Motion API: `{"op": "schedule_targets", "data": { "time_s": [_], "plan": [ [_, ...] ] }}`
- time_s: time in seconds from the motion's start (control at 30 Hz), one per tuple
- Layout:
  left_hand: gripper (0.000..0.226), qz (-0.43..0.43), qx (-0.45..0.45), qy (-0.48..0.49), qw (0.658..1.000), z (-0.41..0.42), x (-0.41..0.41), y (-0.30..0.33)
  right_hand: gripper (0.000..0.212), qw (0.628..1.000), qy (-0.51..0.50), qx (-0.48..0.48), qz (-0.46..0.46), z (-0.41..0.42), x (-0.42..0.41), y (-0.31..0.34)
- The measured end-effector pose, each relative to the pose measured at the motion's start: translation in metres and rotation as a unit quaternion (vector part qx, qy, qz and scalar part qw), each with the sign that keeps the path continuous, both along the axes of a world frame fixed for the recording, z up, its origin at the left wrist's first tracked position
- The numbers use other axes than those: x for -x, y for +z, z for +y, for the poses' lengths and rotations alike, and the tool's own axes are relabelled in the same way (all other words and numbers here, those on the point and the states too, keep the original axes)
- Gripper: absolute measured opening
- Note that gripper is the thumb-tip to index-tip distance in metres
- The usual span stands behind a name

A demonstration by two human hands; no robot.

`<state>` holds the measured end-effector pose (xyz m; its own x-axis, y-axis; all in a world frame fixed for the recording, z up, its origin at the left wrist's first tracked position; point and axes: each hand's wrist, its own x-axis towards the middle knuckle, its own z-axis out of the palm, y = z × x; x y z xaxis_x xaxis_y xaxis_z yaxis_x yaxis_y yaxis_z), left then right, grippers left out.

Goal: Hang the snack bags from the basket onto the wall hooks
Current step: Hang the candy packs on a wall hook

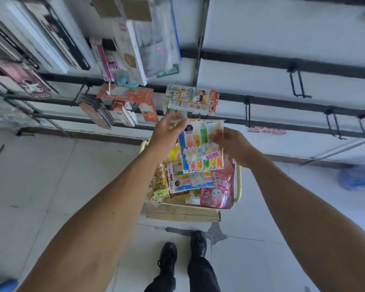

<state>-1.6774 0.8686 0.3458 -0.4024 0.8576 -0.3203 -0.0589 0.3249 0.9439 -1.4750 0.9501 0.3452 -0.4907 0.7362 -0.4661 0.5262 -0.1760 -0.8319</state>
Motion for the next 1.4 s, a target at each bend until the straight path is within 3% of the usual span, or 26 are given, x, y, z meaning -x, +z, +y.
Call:
{"op": "schedule_targets", "data": {
  "time_s": [0.13, 0.23, 0.33, 0.47, 0.5, 0.6, 0.67, 1.03, 1.4],
  "plan": [
    [0.045, -0.079, 0.015, -0.070, 0.994, -0.011, -0.022, 0.051, 0.017, 0.990, -0.054, 0.053, 0.119, -0.032, -0.022, 0.065],
    [0.035, -0.112, -0.007, -0.103, 0.988, -0.021, -0.048, 0.083, 0.020, 0.989, -0.076, 0.027, 0.124, -0.052, -0.039, 0.104],
    [0.047, -0.092, -0.014, -0.129, 0.987, -0.029, -0.078, 0.114, 0.032, 0.981, -0.131, -0.024, 0.139, -0.068, -0.059, 0.140],
    [0.097, -0.004, -0.008, -0.133, 0.991, -0.028, -0.120, 0.144, 0.035, 0.955, -0.217, -0.109, 0.172, -0.082, -0.088, 0.183],
    [0.092, 0.012, -0.027, -0.126, 0.992, -0.029, -0.131, 0.154, 0.035, 0.950, -0.228, -0.118, 0.179, -0.083, -0.097, 0.191],
    [0.044, 0.033, -0.103, -0.094, 0.990, -0.034, -0.170, 0.192, 0.035, 0.944, -0.243, -0.139, 0.177, -0.082, -0.130, 0.212],
    [0.031, 0.054, -0.137, -0.082, 0.986, -0.031, -0.195, 0.208, 0.036, 0.942, -0.238, -0.151, 0.180, -0.080, -0.155, 0.224],
    [0.023, 0.046, -0.167, -0.107, 0.979, 0.000, -0.313, 0.263, 0.035, 0.938, -0.216, -0.160, 0.221, -0.051, -0.278, 0.278],
    [0.022, 0.068, -0.176, -0.078, 0.979, 0.089, -0.336, 0.291, 0.025, 0.929, -0.236, -0.160, 0.237, 0.034, -0.293, 0.303]
  ]
}}
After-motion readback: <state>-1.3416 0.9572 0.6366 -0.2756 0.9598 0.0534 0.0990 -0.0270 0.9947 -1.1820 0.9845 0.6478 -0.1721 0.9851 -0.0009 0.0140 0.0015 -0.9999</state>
